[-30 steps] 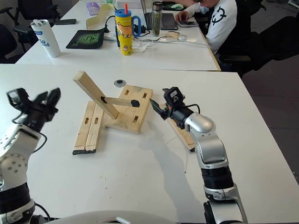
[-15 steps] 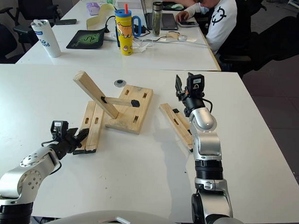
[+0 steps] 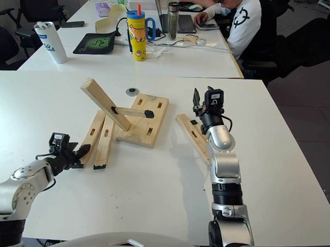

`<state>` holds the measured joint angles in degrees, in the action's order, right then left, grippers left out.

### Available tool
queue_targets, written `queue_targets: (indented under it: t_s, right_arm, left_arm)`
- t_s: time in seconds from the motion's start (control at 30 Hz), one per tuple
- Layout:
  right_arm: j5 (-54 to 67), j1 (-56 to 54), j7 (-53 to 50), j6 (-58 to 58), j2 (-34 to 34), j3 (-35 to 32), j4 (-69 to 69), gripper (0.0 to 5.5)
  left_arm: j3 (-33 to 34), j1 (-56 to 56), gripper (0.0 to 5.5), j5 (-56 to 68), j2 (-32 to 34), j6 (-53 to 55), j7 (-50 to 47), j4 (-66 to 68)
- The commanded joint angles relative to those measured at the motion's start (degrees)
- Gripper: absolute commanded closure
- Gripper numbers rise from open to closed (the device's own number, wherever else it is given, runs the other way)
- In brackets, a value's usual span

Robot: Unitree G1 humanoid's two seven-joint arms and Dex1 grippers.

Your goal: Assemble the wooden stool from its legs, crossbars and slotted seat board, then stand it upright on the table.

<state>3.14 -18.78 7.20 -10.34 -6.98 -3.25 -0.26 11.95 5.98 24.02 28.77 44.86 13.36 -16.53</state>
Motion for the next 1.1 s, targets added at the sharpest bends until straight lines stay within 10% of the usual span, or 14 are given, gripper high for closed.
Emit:
queue_targets:
  t_s: [0.03,0.43,1.1]
  right_arm:
    - [0.2,1.0,-0.8,0.1,0.7,0.1,-1.2,3.28]
    - [0.2,1.1,-0.6,-0.6,0.6,0.3,-1.7,3.31]
    - [0.4,0.6,0.5,-1.7,0.3,0.7,-1.9,3.31]
  left_arm:
    - [2.1,-3.2,2.92,1.1,0.8,0.2,1.9,-0.9]
    - [1.5,-3.2,2.04,-0.2,2.0,1.4,4.0,-2.9]
    - [-2.9,0.5,2.47,-5.3,0.1,-1.2,5.4,0.7]
